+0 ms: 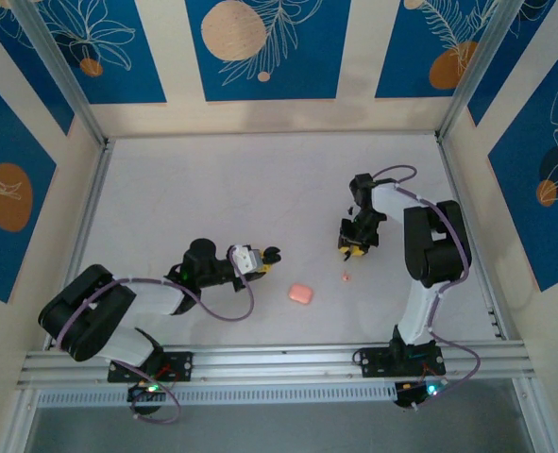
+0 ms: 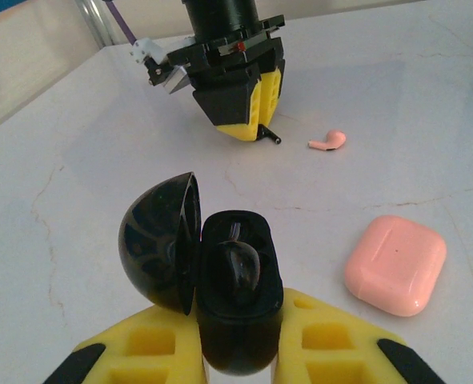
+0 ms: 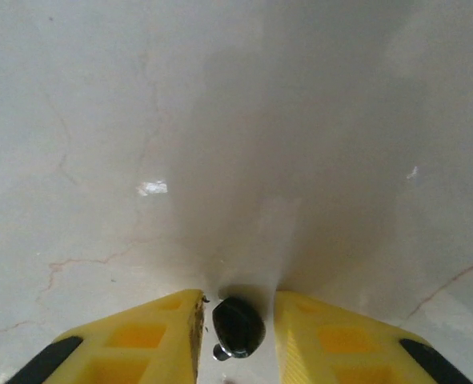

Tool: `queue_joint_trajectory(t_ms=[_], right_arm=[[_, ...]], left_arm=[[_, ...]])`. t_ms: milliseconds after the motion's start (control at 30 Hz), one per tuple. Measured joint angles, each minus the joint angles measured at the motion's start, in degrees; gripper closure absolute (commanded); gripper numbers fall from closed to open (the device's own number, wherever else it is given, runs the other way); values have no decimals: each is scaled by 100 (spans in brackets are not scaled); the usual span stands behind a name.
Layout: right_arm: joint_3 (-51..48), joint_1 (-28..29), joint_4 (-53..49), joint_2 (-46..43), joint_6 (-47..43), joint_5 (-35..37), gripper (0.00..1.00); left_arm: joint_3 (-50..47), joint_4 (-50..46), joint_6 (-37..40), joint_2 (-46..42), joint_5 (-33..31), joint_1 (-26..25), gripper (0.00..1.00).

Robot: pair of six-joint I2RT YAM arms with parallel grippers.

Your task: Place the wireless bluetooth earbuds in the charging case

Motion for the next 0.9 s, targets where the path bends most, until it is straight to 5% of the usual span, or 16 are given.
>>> queue_joint_trajectory(t_ms=[600,900], right_arm=[[153,426,-214,85,2,376,68],[232,507,-323,155,-11,525,75]], left_arm=[[2,-166,-17,0,0,0,81],[31,-173,-20,0,2,0,81]])
